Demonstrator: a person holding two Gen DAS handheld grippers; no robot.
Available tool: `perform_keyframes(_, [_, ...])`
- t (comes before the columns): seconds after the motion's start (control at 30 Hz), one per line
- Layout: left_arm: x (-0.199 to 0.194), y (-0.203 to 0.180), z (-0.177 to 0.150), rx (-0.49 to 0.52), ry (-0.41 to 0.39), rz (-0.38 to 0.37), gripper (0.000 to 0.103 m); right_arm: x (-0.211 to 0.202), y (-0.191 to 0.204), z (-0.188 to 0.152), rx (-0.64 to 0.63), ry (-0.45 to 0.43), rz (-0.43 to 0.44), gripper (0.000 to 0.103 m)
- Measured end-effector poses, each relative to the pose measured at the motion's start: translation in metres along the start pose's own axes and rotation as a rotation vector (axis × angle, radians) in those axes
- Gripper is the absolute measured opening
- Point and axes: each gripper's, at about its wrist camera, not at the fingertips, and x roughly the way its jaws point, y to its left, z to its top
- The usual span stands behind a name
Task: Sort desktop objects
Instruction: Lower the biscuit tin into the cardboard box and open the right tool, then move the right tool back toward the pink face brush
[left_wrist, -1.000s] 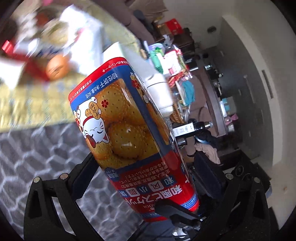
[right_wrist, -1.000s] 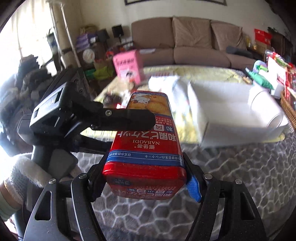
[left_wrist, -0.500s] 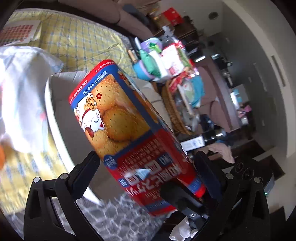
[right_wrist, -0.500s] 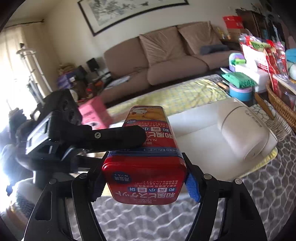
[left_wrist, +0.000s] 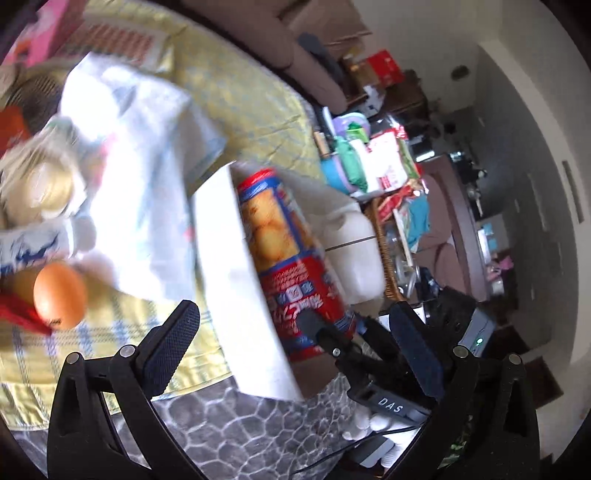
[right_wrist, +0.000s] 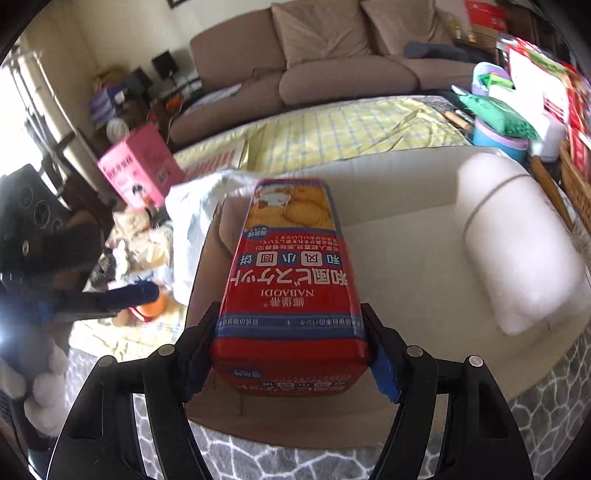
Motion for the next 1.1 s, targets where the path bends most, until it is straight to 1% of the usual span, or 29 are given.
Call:
perform_keyframes(0.1, [0.000,0.012,-0.006,-0.038,-0.003,-0.036,0.103,0.010,0.011,0.000,-0.041,0.021,-0.002,0.074])
perform_keyframes(0.13, [0.001,0.013,-0.005,-0.043,-0.002,-0.039,0.103,0.012,0.014,-0.002,-0.057,0.030,-0.020,0.074])
perform_keyframes(0.2, [0.003,0.016,-0.006,-0.051,-0.001,-0.047,0.103,0.014,0.015,-0.002,-0.063,0.039,-0.022,0.074])
perform_keyframes(0.27, [0.005,0.017,-0.007,-0.054,0.001,-0.054,0.103,0.013,0.009,-0.004,-0.022,0.042,0.025,0.076])
perform_keyframes(0.33, [0.004,0.019,-0.010,-0.055,0.002,-0.058,0.103,0.009,0.000,-0.005,0.046,0.035,0.081,0.079])
perform_keyframes(0.37, [0.005,0.019,-0.010,-0.056,0.004,-0.056,0.103,0.005,-0.007,-0.006,0.094,0.021,0.130,0.079])
perform_keyframes(0.4, [0.002,0.019,-0.013,-0.055,0.007,-0.054,0.103,0.002,-0.011,-0.006,0.124,0.011,0.162,0.079])
perform_keyframes(0.5, [0.001,0.017,-0.016,-0.041,0.010,-0.039,0.103,-0.012,-0.026,-0.007,0.212,-0.041,0.222,0.079])
perform_keyframes(0.57, [-0.002,0.013,-0.019,-0.016,0.009,-0.015,0.103,-0.021,-0.033,-0.007,0.250,-0.078,0.240,0.079])
perform_keyframes(0.63, [-0.006,0.007,-0.023,0.025,0.008,0.020,0.103,-0.029,-0.037,-0.007,0.265,-0.106,0.235,0.080])
perform_keyframes(0.73, [-0.013,-0.003,-0.033,0.108,0.002,0.094,0.103,-0.036,-0.031,-0.009,0.226,-0.123,0.200,0.081])
perform_keyframes(0.8, [-0.021,-0.009,-0.040,0.162,-0.009,0.147,0.103,-0.040,-0.023,-0.011,0.195,-0.131,0.186,0.086])
perform_keyframes(0.87, [-0.030,-0.015,-0.048,0.222,-0.028,0.215,0.103,-0.046,-0.009,-0.014,0.165,-0.142,0.209,0.102])
perform_keyframes(0.9, [-0.035,-0.017,-0.052,0.246,-0.036,0.244,0.103,-0.048,-0.006,-0.016,0.153,-0.155,0.221,0.103])
perform_keyframes(0.93, [-0.041,-0.017,-0.056,0.264,-0.043,0.266,0.103,-0.052,0.002,-0.020,0.135,-0.178,0.230,0.103])
perform_keyframes(1.1, [-0.077,-0.007,-0.068,0.294,-0.075,0.330,0.103,-0.061,0.037,-0.032,0.058,-0.225,0.258,0.103])
